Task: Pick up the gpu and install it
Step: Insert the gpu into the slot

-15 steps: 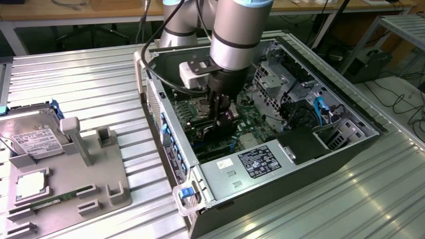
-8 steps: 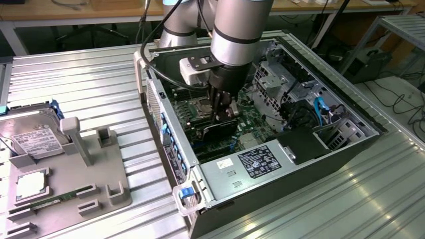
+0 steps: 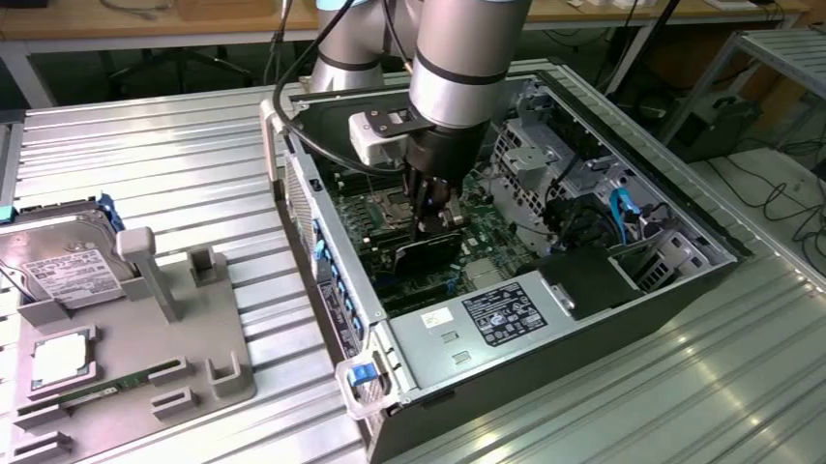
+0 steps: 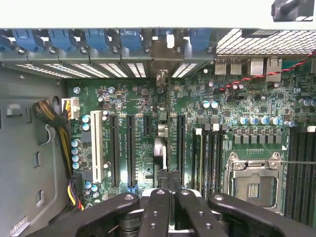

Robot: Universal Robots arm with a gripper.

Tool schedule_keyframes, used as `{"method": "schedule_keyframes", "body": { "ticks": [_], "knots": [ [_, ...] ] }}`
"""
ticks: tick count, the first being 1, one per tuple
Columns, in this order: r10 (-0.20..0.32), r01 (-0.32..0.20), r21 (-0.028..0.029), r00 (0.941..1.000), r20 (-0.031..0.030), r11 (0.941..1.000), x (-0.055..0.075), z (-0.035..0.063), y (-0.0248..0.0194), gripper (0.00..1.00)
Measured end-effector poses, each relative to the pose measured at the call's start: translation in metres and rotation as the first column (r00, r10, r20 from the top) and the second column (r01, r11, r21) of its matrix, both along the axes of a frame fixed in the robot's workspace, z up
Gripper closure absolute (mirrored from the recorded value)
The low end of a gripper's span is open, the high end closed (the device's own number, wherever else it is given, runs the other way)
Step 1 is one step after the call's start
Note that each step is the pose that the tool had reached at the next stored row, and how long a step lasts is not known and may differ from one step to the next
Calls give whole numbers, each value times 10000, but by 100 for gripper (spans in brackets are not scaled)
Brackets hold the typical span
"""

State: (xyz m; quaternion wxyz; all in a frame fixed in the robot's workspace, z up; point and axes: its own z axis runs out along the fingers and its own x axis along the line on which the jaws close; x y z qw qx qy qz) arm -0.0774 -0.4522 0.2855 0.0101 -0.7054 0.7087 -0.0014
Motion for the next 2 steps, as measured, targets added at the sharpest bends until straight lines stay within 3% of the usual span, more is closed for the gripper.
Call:
{"method": "schedule_keyframes", "body": {
  "ticks": [2],
  "knots": [
    [0, 0, 0, 10000, 0, 10000, 0, 0, 0, 89]
  ]
}}
